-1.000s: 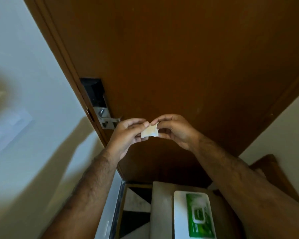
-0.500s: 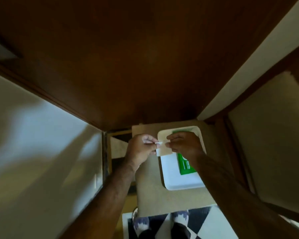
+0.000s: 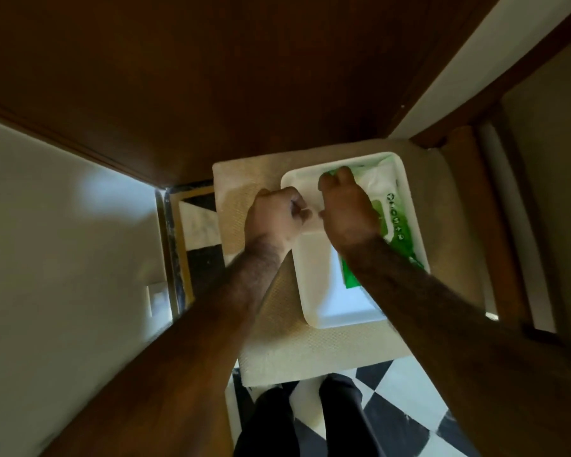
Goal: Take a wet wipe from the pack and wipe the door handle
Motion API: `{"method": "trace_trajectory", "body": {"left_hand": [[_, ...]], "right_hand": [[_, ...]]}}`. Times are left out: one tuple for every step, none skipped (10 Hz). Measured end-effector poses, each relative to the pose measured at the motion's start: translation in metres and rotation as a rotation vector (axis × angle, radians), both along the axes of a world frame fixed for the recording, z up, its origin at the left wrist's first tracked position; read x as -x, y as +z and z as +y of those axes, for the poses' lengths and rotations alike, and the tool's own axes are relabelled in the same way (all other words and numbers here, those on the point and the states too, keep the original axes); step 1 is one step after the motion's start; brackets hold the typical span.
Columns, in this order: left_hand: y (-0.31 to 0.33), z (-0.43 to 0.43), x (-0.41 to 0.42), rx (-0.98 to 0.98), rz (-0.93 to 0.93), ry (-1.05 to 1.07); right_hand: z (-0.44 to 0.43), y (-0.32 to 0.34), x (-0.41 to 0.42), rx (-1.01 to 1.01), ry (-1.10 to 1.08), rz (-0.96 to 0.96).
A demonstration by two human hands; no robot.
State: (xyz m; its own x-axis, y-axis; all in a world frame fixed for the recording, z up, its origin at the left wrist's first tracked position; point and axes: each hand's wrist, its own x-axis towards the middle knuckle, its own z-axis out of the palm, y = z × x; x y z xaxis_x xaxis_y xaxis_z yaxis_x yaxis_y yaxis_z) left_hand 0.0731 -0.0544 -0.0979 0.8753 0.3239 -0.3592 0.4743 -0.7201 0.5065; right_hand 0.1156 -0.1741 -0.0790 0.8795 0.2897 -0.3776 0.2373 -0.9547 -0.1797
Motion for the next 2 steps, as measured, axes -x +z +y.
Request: {"method": "trace_trajectory", "body": {"left_hand": [[0.0, 0.003, 0.002, -0.069, -0.046, -0.092], [0.026, 0.015, 0.006, -0.086, -0.19, -0.165]], "right_hand": [[-0.002, 0.003, 0.005, 0.118, 0.065, -0.127], [-0.01, 0.022, 0.006, 0.045, 0.11, -0.13]]}}
